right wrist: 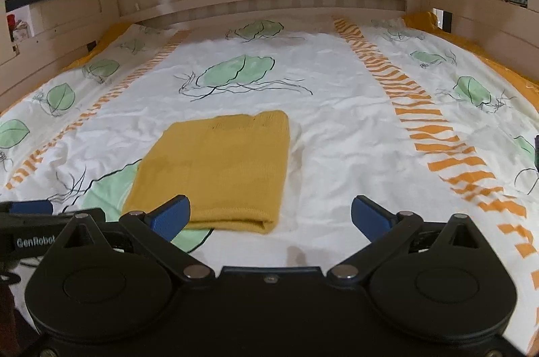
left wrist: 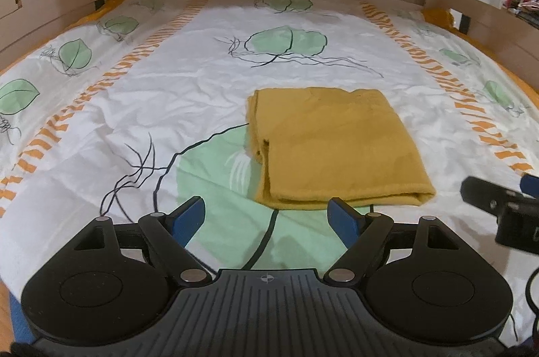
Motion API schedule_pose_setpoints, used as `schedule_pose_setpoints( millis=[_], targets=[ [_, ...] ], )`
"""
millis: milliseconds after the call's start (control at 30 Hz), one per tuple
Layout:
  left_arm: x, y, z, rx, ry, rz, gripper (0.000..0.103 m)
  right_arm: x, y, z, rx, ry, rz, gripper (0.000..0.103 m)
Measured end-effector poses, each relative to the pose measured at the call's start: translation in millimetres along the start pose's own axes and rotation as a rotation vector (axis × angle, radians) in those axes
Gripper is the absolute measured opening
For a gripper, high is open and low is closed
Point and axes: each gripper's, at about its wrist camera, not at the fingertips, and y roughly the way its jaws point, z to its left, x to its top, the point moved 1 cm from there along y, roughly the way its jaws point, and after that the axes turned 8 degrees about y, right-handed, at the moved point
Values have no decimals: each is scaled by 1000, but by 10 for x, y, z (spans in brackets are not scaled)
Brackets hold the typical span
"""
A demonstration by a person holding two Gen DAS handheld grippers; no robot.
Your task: Fold small clothes
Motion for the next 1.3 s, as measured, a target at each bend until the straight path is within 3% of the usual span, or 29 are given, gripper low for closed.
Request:
schedule_pose_setpoints(
  millis=[1300],
  targets=[
    [-67,-19,-20,-10,-1,39,79,-106,4,78,23,1,69,102]
  ],
)
